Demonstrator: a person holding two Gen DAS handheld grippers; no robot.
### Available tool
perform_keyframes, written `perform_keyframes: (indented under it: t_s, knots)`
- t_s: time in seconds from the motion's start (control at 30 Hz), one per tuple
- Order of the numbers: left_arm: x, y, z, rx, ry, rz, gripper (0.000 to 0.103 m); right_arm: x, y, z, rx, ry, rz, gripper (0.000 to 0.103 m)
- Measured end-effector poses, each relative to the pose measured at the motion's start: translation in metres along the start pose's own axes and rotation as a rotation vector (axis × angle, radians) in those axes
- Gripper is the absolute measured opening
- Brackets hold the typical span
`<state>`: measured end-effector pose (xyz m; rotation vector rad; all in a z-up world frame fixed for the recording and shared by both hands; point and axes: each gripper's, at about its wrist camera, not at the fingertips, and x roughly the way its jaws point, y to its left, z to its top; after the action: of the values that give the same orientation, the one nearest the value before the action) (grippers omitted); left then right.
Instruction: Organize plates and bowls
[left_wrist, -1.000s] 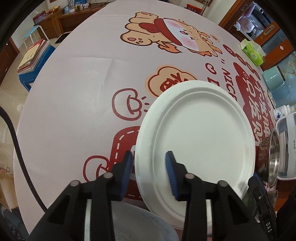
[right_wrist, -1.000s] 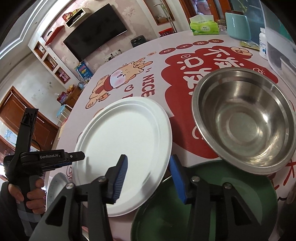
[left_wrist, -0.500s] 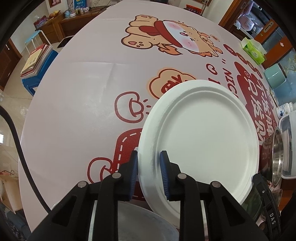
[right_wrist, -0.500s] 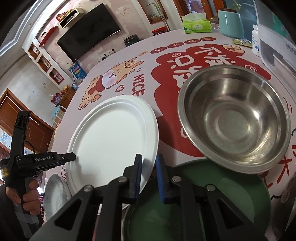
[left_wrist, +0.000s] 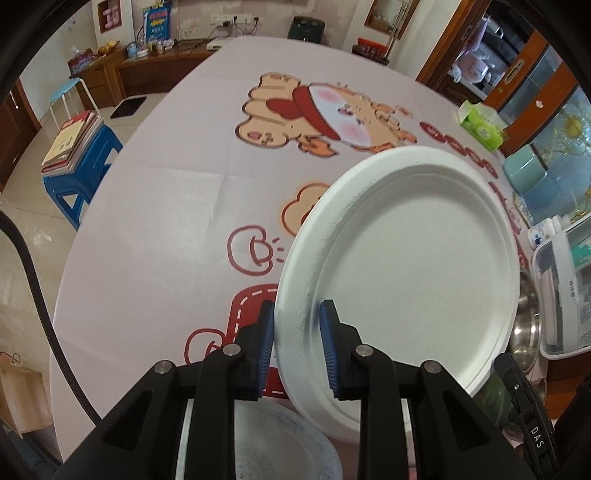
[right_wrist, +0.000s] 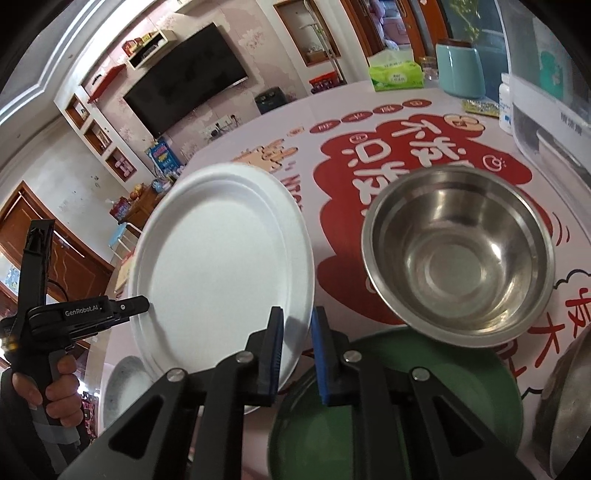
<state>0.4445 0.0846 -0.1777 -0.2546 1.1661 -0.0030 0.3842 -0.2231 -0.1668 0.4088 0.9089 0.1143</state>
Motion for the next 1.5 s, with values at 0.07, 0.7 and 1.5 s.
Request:
perform_keyframes:
  t_s: [0.07, 0.7, 1.5]
  knots:
    - [-0.009, -0.002, 0.001, 0.004, -0.019, 0.009, 0.023, -0.007, 0.004, 0.001, -0.002, -0.015, 0.012, 0.015]
    - [-0.113, 0.005, -0.035, 0.001, -0.113, -0.040, 0.023, -0.093, 0.039, -0.002, -0.021, -0.142, 0.062, 0.016]
    - [-0.241, 0.018, -0.161, 0.062, -0.167, -0.112, 0.023, -0.229, 0.065, -0.086, -0.104, -0.252, 0.035, 0.016]
